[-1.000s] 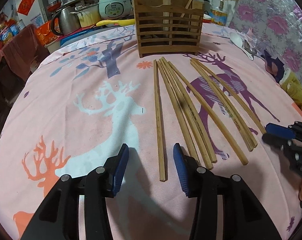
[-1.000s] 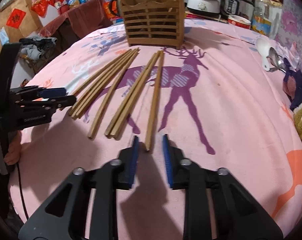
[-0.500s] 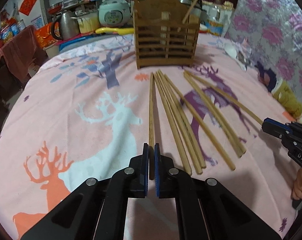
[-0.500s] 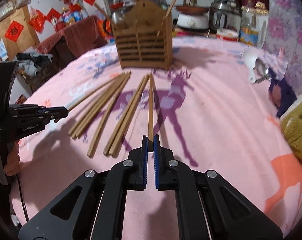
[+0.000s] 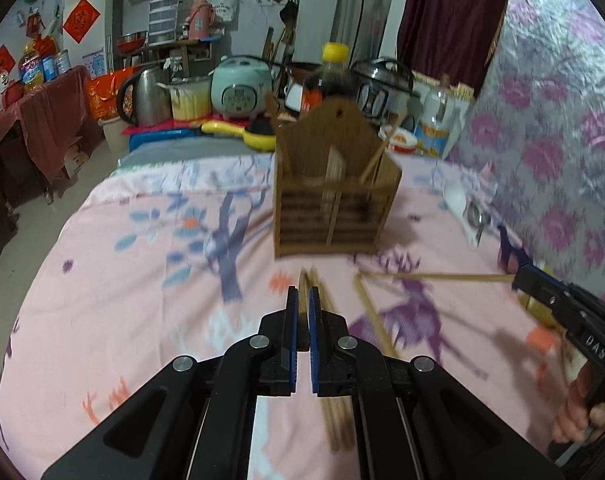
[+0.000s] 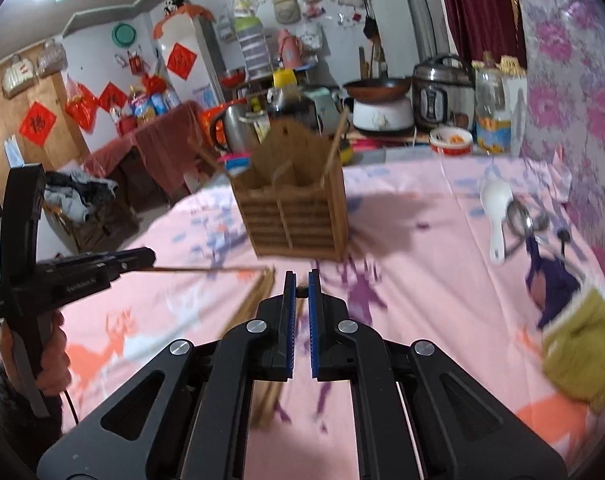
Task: Organize utensils
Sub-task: 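Carry the left tool's chopstick into the holder while the right tool inserts its chopstick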
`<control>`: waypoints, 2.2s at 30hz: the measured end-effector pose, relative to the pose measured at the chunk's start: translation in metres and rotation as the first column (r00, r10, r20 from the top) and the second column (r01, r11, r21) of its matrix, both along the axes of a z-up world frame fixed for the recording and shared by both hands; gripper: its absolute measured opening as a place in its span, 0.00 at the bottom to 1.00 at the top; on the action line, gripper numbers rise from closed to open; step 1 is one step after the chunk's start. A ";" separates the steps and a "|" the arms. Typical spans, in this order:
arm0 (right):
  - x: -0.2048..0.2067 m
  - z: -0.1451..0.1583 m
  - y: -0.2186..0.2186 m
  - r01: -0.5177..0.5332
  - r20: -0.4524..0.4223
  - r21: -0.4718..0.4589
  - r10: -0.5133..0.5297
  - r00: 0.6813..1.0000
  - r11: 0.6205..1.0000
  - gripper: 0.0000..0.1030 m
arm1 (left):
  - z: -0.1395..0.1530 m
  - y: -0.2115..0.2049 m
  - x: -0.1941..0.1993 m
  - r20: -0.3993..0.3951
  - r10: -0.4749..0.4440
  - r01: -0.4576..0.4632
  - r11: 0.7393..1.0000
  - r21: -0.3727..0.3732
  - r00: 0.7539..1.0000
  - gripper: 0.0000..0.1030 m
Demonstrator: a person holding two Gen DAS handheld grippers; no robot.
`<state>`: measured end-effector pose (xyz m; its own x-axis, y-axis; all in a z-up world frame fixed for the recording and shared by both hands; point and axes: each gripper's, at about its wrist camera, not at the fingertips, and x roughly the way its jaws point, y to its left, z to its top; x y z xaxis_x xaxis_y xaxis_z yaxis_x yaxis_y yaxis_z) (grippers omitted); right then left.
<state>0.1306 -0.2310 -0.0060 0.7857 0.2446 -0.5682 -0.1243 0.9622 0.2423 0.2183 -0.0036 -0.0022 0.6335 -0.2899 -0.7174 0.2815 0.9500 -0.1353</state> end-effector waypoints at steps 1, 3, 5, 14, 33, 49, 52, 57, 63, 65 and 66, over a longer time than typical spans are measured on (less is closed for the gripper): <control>0.008 0.004 0.002 0.004 0.005 0.000 -0.004 1.000 1.000 0.07 | 0.003 -0.003 0.005 0.006 0.003 -0.003 1.000 -0.002 1.000 0.05; 0.023 0.007 0.006 0.008 0.007 0.008 -0.008 1.000 1.000 0.07 | 0.007 -0.008 0.014 0.008 0.007 -0.007 1.000 -0.015 1.000 0.05; 0.033 0.005 0.008 0.011 -0.002 0.025 -0.011 1.000 1.000 0.07 | 0.007 -0.012 0.025 0.001 0.010 -0.010 0.999 -0.039 1.000 0.05; 0.049 -0.017 0.005 0.039 -0.032 0.067 -0.037 0.999 0.997 0.07 | -0.015 -0.009 0.047 -0.045 0.028 -0.032 0.996 -0.086 0.999 0.05; 0.047 0.084 0.022 0.018 0.243 0.052 -0.030 0.969 0.998 0.06 | 0.094 -0.023 0.053 0.140 0.005 0.013 0.992 -0.125 0.990 0.05; 0.118 0.118 0.025 0.159 0.425 0.010 -0.148 0.893 0.987 0.06 | 0.121 -0.029 0.140 0.280 0.167 -0.131 0.981 -0.142 0.945 0.05; 0.135 0.091 0.027 0.154 0.357 -0.015 -0.139 0.924 0.988 0.08 | 0.084 -0.021 0.157 0.189 0.179 -0.156 0.979 -0.134 0.965 0.05; 0.135 0.069 0.021 0.133 0.286 0.015 -0.132 0.949 0.991 0.11 | 0.058 0.005 0.161 0.103 0.183 -0.161 0.969 -0.187 0.978 0.06; 0.114 0.071 0.019 0.131 0.283 0.032 -0.135 0.950 0.991 0.16 | 0.058 0.024 0.133 0.126 0.239 -0.212 0.958 -0.195 0.963 0.55; 0.109 0.070 0.019 0.131 0.274 0.034 -0.135 0.952 0.991 0.22 | 0.062 0.025 0.119 0.155 0.256 -0.229 0.958 -0.170 0.954 0.61; 0.103 0.070 0.018 0.131 0.268 0.042 -0.137 0.954 0.991 0.24 | 0.063 0.024 0.113 0.162 0.256 -0.231 0.960 -0.159 0.953 0.63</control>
